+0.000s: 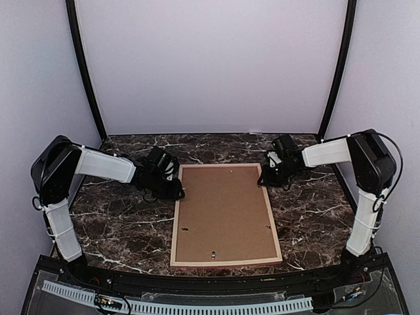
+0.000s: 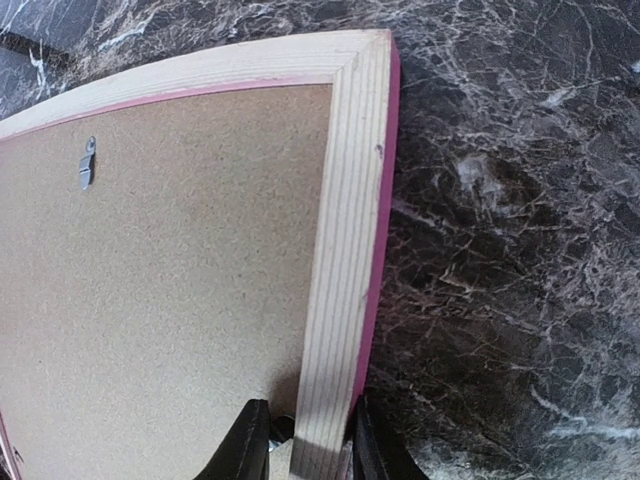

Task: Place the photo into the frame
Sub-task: Press the fastener onto the backboard.

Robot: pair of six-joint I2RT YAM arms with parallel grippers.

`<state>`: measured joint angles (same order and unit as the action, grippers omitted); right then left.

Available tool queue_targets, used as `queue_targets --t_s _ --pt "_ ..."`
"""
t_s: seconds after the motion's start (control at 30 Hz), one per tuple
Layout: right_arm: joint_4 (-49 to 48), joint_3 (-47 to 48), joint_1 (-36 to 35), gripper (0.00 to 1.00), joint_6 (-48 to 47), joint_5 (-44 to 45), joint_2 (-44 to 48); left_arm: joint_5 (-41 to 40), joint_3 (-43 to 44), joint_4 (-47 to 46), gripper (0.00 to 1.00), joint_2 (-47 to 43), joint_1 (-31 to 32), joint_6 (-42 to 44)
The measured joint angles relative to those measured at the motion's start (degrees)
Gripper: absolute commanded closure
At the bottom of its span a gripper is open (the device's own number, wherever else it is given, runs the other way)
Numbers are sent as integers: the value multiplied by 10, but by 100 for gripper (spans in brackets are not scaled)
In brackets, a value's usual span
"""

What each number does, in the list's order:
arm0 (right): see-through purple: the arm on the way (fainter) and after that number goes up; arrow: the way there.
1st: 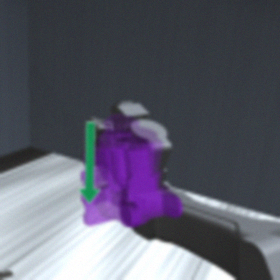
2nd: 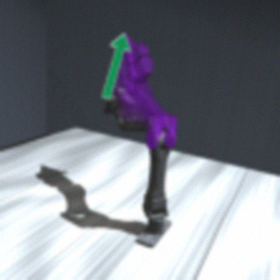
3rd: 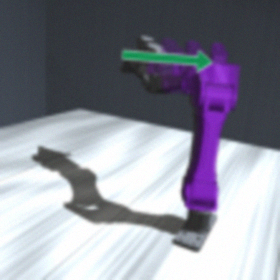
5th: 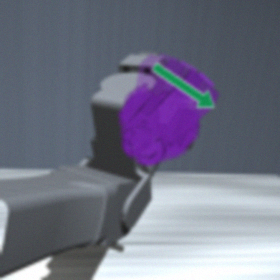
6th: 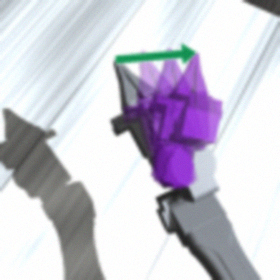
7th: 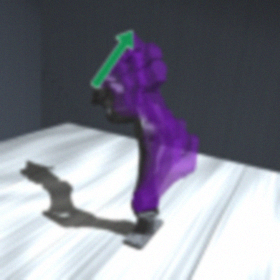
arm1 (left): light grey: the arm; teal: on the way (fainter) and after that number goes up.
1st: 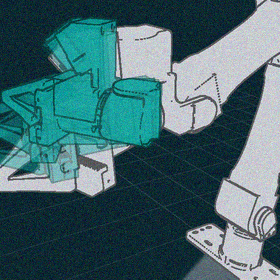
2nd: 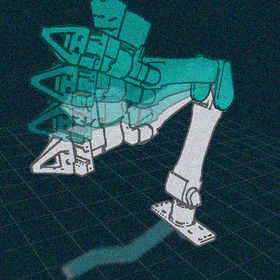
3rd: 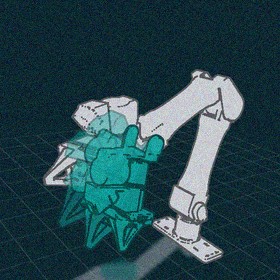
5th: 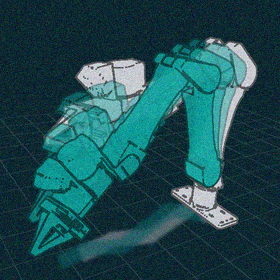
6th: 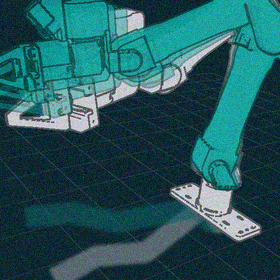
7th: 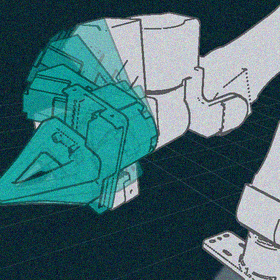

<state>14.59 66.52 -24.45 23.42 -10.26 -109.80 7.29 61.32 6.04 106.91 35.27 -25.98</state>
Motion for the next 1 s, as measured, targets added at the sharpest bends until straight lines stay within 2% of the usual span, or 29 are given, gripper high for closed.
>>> queue_targets --t_s 0.13,0.6,1.0 --pt "-2 0 9 76 5 -22 -4 0 0 0 66 0 0 0" --pt "19 36 11 66 -18 -26 -28 -9 0 0 64 0 3 -1" --pt "43 53 8 77 -36 -14 -34 -12 2 2 64 0 4 -2"
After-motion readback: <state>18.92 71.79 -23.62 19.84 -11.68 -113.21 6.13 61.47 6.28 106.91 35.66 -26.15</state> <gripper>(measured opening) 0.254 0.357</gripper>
